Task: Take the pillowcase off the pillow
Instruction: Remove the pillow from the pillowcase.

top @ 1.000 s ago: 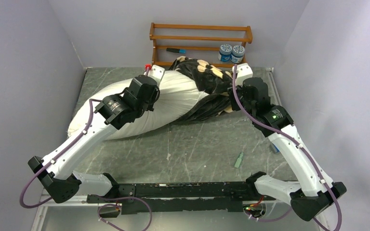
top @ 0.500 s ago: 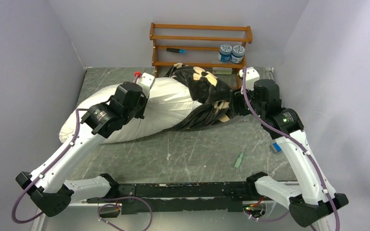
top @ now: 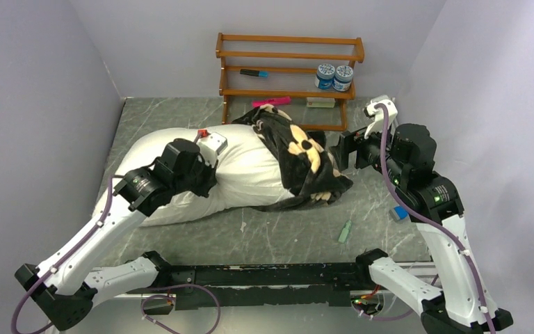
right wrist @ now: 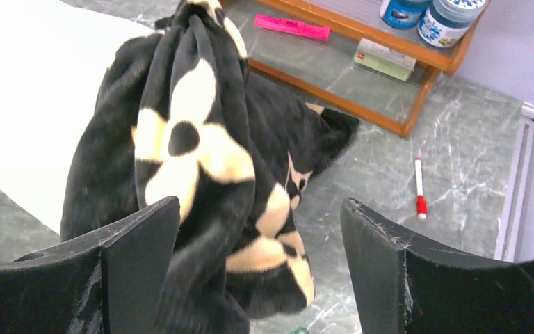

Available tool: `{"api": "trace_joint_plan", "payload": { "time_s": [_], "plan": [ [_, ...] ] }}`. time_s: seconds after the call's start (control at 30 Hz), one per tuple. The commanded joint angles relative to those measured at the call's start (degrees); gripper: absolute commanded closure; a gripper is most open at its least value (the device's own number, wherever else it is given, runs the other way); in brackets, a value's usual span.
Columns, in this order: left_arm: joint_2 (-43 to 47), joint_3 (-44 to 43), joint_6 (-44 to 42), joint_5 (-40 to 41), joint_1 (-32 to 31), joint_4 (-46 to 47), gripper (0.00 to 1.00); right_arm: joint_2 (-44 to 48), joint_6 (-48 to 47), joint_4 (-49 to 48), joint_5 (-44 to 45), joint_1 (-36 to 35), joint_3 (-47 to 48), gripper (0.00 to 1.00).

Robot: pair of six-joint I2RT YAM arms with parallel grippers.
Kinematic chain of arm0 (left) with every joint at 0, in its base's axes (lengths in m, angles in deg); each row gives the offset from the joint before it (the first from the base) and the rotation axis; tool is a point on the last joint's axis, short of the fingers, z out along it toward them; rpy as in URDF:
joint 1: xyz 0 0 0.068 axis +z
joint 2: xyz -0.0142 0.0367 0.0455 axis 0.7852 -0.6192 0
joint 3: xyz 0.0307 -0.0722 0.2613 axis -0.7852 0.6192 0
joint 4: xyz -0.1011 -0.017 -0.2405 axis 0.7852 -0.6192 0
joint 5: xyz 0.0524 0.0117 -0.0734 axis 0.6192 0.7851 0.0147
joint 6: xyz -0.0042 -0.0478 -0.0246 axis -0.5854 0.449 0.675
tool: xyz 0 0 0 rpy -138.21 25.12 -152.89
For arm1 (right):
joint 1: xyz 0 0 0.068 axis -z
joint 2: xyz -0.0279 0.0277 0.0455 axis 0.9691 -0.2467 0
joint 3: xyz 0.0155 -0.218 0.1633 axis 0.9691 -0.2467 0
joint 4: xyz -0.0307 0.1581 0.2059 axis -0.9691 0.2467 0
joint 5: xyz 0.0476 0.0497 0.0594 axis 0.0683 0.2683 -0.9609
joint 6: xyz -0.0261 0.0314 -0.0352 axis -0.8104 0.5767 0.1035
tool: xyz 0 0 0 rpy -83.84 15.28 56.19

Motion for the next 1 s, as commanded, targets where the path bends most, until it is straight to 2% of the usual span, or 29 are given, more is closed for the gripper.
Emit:
{"api": "trace_joint_plan", "payload": {
  "time_s": [0.0,0.07,0.23,0.33,0.4,0.7,0.97],
  "plan": [
    [4.3,2.2,1.5,-8.0,0.5,1.8,0.82,-2.2,1.5,-5.2,-4.3,0.2,2.9,0.12],
    [6.0,2.9,0.8,-9.3,0.7,1.8,0.71,-4.7,3.3,-5.3,-6.9,0.2,4.0,0.11],
    [8.4,3.1,-0.2,-11.9,0.6,1.9,0.32,-11.3,6.8,-5.9,-11.4,0.2,6.4,0.11],
    [9.1,1.9,1.1,-12.0,0.7,2.7,0.2,-14.8,7.8,-6.3,-12.2,0.2,7.7,0.11],
    [9.3,0.8,1.9,-11.4,0.6,3.5,0.06,-17.3,8.2,-6.4,-12.6,0.1,8.5,0.11],
    [3.4,-4.3,3.6,-5.8,0.7,8.7,0.04,-28.7,7.0,-8.8,-14.7,-1.1,12.5,0.11],
    [-7.0,-10.8,0.2,-4.3,2.6,13.2,0.04,-38.3,5.3,-8.0,-13.2,-8.2,20.8,0.08]
  ]
}}
